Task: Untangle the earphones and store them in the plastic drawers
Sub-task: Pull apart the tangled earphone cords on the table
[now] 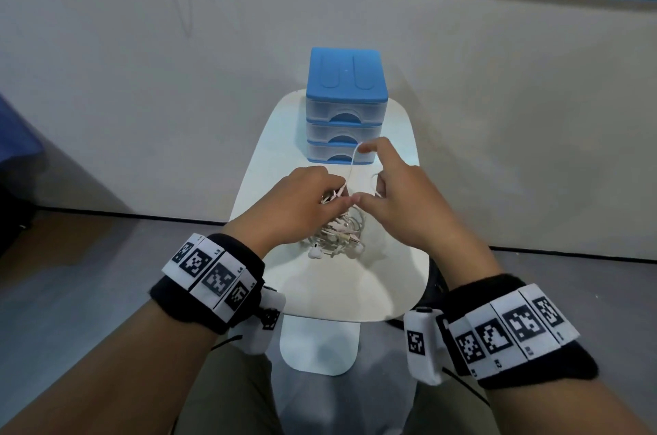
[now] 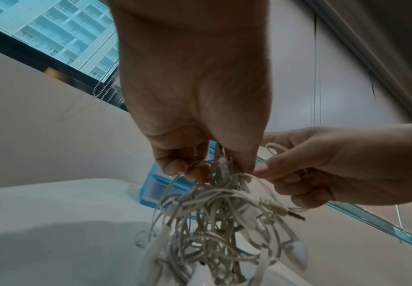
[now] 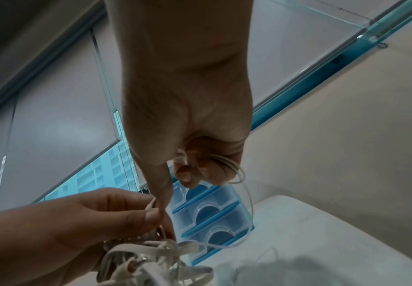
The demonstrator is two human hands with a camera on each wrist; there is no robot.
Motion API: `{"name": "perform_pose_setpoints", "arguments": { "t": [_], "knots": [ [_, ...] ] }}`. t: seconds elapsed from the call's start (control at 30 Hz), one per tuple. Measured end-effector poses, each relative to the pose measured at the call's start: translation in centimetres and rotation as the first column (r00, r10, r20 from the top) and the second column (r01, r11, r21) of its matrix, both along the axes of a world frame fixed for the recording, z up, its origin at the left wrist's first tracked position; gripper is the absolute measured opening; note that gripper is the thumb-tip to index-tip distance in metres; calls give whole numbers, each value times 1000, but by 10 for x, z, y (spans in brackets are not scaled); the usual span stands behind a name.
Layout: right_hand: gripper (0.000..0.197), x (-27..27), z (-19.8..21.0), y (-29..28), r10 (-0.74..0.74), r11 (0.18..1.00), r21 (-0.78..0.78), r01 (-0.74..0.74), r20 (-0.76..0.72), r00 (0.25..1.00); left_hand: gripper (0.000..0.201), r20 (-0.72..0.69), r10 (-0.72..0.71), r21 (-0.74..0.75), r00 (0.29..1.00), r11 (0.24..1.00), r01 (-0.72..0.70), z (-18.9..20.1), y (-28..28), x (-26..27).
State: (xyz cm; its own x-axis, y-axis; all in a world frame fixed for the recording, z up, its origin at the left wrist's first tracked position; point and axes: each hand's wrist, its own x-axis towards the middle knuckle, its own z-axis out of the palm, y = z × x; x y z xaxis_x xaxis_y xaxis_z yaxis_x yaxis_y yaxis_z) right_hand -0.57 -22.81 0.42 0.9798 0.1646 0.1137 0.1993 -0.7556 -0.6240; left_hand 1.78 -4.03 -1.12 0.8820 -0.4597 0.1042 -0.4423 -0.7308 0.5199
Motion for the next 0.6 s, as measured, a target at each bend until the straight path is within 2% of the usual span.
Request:
{"name": "perform_pose_setpoints", "arguments": {
  "t": [0.13, 0.2, 0.27, 0.4, 0.53, 0.6],
  "knots": [
    [85, 2, 3, 0, -61, 996, 63, 55, 97, 993, 19, -9, -4, -5, 1000, 1000, 4, -3, 1, 1],
    [91, 5, 3, -5, -109, 991, 85, 100, 99, 989, 18, -30, -2, -4, 1000, 1000, 2, -4, 3, 1],
    [87, 10, -1, -14, -154, 985, 82, 150, 47, 987, 17, -51, 12, -13, 999, 1000, -13, -5, 7, 1],
    [65, 14, -10, -33, -244, 969, -39, 243, -33, 969, 16, -98, 34, -41, 995, 998, -38, -5, 17, 0],
    [46, 6, -13, -30, -174, 939, -301, 169, 10, 985, 31, -251, -62, -2, 966, 998, 63, 1, 22, -4],
    [41, 2, -14, -26, -91, 935, -347, 69, -48, 995, 44, -305, -118, 22, 945, 991, 131, -1, 24, -6]
  ]
}}
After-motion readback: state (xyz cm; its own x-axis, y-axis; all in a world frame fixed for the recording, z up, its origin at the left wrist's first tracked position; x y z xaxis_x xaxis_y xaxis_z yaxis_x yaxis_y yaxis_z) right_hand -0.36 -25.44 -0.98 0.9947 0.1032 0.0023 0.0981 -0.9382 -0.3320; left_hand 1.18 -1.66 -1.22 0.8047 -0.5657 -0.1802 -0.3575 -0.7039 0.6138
